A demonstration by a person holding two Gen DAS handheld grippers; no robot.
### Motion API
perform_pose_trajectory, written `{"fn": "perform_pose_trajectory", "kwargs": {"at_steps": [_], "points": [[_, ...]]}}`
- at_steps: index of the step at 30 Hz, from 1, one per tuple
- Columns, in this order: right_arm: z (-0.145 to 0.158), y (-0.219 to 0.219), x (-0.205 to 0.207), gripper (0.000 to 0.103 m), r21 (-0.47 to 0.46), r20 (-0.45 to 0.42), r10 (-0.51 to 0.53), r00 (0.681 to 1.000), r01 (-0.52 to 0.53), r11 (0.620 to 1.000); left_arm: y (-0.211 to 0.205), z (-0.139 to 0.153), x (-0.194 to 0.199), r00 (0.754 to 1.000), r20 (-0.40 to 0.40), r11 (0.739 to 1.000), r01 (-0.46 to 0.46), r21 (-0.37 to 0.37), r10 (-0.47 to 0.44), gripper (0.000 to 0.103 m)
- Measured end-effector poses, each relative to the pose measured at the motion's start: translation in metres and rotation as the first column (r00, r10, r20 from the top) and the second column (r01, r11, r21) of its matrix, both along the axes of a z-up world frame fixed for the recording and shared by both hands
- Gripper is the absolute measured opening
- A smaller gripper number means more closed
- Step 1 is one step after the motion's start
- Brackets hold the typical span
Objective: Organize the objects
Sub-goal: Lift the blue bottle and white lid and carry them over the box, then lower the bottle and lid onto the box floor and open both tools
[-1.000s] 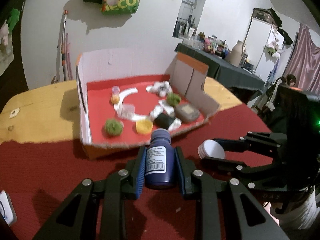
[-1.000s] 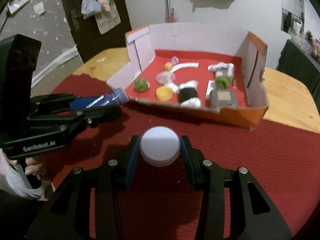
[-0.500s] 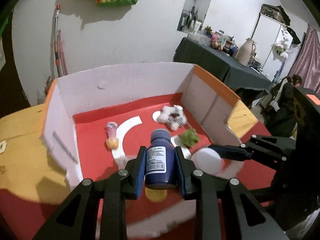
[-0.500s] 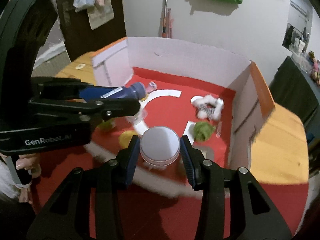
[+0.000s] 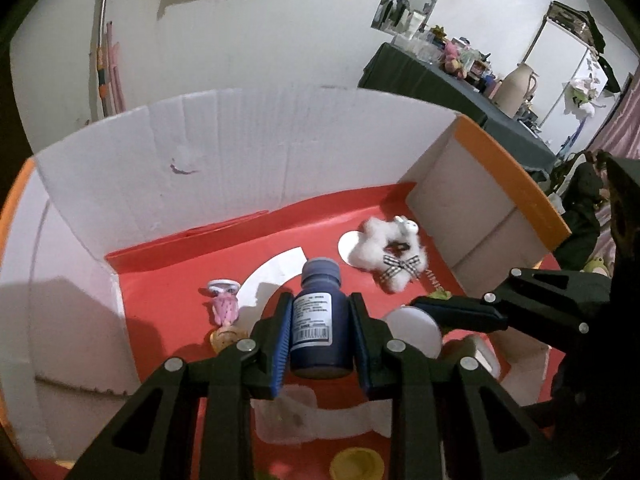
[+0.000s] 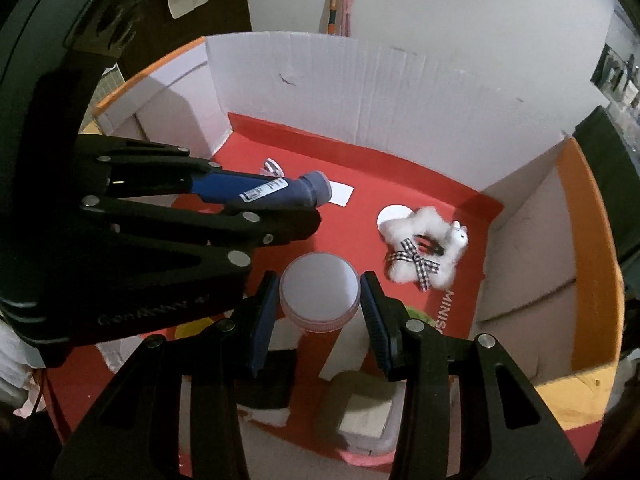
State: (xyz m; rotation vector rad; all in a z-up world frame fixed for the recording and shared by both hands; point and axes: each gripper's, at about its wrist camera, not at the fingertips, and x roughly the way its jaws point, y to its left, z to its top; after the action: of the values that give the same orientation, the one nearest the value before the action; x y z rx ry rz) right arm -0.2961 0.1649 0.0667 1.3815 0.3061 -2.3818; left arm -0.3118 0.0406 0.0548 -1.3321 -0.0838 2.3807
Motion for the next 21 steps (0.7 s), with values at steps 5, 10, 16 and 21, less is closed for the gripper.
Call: {"fn": "perform_pose_trajectory", "kwargs": {"at_steps": [5, 10, 16, 21], "points": [[-0.008, 0.0, -0.006, 0.04, 0.01, 0.034, 0.007, 0.999, -0.008, 1.0, 0.0, -0.006, -0.007, 1.0, 0.024, 1.0, -0.001, 0.007, 0.001, 0.028], [-0.012, -0.001, -0.009, 0.04, 0.019, 0.061, 0.017, 0.998, -0.018, 1.0, -0.001, -0.009, -0.013, 0.999, 0.052, 1.0, -0.014, 0.004, 0.014, 0.028], [-0.019, -0.001, -0.013, 0.04, 0.029, 0.099, 0.019, 0.995, -0.022, 0.999, -0.002, -0.014, -0.018, 0.996, 0.083, 1.0, -0.015, 0.002, 0.015, 0.028], [-0.023, 0.004, -0.016, 0.04, 0.035, 0.11, 0.005, 0.994, -0.009, 0.999, -0.002, -0.019, -0.022, 0.993, 0.113, 1.0, -0.017, 0.003, 0.016, 0.028]]}}
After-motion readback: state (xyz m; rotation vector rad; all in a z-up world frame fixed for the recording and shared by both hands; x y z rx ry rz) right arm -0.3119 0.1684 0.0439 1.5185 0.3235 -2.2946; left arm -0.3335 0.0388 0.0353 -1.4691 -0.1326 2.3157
